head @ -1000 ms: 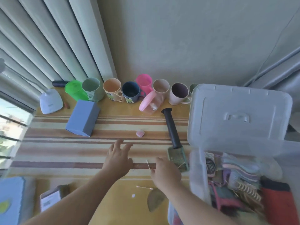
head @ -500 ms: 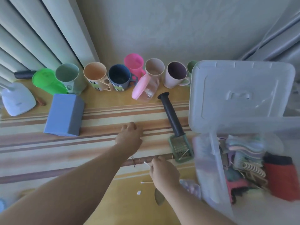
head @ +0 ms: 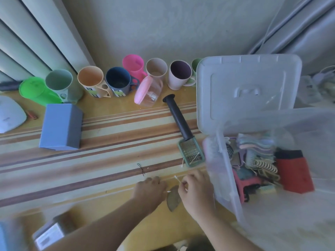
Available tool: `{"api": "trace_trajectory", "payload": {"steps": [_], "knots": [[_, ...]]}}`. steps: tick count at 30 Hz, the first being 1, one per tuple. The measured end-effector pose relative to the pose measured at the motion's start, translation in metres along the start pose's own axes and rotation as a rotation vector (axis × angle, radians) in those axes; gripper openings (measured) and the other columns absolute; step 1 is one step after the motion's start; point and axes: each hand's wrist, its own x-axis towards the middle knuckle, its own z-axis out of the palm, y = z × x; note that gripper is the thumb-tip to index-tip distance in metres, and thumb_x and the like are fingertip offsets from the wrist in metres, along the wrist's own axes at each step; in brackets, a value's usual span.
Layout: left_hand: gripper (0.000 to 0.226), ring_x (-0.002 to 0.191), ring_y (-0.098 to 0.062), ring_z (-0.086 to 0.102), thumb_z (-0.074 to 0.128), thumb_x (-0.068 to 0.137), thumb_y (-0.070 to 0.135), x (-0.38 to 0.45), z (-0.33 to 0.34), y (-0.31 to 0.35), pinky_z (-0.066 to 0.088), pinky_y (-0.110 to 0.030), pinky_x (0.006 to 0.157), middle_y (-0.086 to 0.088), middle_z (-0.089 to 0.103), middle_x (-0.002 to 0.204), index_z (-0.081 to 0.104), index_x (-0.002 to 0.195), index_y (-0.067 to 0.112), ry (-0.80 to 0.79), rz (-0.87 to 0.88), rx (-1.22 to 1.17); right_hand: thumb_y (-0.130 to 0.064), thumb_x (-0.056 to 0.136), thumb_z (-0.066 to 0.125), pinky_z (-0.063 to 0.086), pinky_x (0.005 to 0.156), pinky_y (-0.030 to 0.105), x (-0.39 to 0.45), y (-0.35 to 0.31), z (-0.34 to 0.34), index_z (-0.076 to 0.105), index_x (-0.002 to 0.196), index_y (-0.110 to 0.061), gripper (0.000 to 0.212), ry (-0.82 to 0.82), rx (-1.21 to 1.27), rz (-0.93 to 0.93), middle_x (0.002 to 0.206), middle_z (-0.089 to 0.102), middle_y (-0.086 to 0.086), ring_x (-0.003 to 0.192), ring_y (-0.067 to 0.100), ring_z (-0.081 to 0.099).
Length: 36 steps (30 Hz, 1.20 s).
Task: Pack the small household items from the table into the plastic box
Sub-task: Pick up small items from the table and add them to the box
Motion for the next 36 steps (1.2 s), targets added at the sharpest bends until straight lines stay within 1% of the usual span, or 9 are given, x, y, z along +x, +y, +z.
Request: {"api": "trace_trajectory", "payload": {"steps": [4,8,12,15,20,24,28,32,36], "knots": [[0.028,0.113,-0.027,0.057,0.055,0.102,0.038,0.002,0.013,0.001,0.049,-0.039,0.075,-0.002,0.052,0.125,0.051,0.126,0.024,0.030,0.006,0.069,-0.027,0.080,0.076,0.047,0.072,0.037,-0.032,0.014,-0.003,0.063,0.075,-0.025,0.014,0.019,-0.033,-0.192,0.095,0.053,-0.009,0.090,0.019,0.051],[0.021,0.106,-0.028,0.061,0.046,0.105,0.034,0.000,0.016,0.010,0.049,-0.040,0.071,-0.004,0.053,0.121,0.053,0.121,0.022,0.093,0.055,0.074,-0.023,0.080,0.073,0.050,0.074,0.031,-0.059,0.027,-0.007,0.060,0.073,-0.022,0.015,0.007,0.035,-0.213,0.089,0.053,-0.008,0.087,0.020,0.054],[0.023,0.105,-0.032,0.063,0.040,0.105,0.035,0.001,0.002,0.039,0.045,-0.039,0.071,-0.005,0.059,0.119,0.048,0.121,0.020,0.135,0.099,-0.062,-0.022,0.091,0.075,0.050,0.069,0.017,-0.093,0.031,-0.014,0.058,0.075,-0.032,0.025,-0.080,0.289,0.255,0.084,0.058,-0.014,0.079,0.002,0.060],[0.021,0.109,-0.033,0.062,0.042,0.104,0.032,0.011,-0.007,0.064,0.047,-0.038,0.077,-0.002,0.061,0.122,0.046,0.124,0.025,0.109,0.158,-0.168,-0.025,0.094,0.071,0.055,0.072,0.031,-0.109,0.046,-0.013,0.064,0.077,-0.032,0.021,-0.077,0.369,0.593,0.079,0.064,-0.008,0.075,0.005,0.062],[0.061,0.124,-0.029,0.058,0.055,0.103,0.035,0.030,-0.010,0.084,0.053,-0.043,0.087,0.002,0.055,0.139,0.022,0.153,0.041,-0.011,0.201,-0.141,-0.025,0.094,0.068,0.052,0.061,0.028,-0.109,0.056,-0.016,0.068,0.083,-0.027,0.012,-0.067,0.455,0.740,0.078,0.070,-0.007,0.067,0.004,0.065],[0.048,0.124,-0.024,0.057,0.056,0.101,0.029,0.033,-0.004,0.079,0.056,-0.042,0.088,0.005,0.057,0.136,0.038,0.144,0.041,-0.007,0.152,-0.084,-0.026,0.095,0.067,0.053,0.076,0.028,-0.099,0.048,-0.013,0.070,0.085,-0.026,0.010,-0.127,0.585,0.674,0.092,0.070,-0.011,0.087,0.001,0.063],[0.043,0.107,-0.022,0.065,0.074,0.088,0.027,0.023,-0.006,0.057,0.056,-0.038,0.075,0.007,0.065,0.117,0.047,0.121,0.036,0.010,0.075,-0.051,-0.034,0.098,0.068,0.047,0.071,0.017,-0.094,0.034,-0.009,0.068,0.091,-0.030,0.008,-0.164,0.554,0.515,0.101,0.062,-0.015,0.089,0.002,0.062],[0.028,0.102,-0.021,0.064,0.063,0.096,0.038,-0.007,-0.023,0.027,0.054,-0.036,0.078,0.007,0.069,0.112,0.050,0.120,0.032,0.033,0.025,-0.138,-0.034,0.099,0.063,0.043,0.070,0.010,-0.089,0.024,-0.013,0.055,0.082,-0.032,0.019,-0.181,0.414,0.273,0.110,0.053,-0.018,0.091,0.005,0.059],[0.010,0.087,-0.014,0.059,0.068,0.094,0.039,-0.033,-0.081,0.025,0.049,-0.031,0.076,0.012,0.064,0.093,0.064,0.101,0.033,0.165,0.003,-0.226,-0.036,0.096,0.058,0.041,0.094,0.021,-0.091,-0.007,-0.046,0.059,0.085,-0.025,0.015,-0.113,0.413,0.009,0.112,0.048,-0.016,0.107,0.014,0.052]]}}
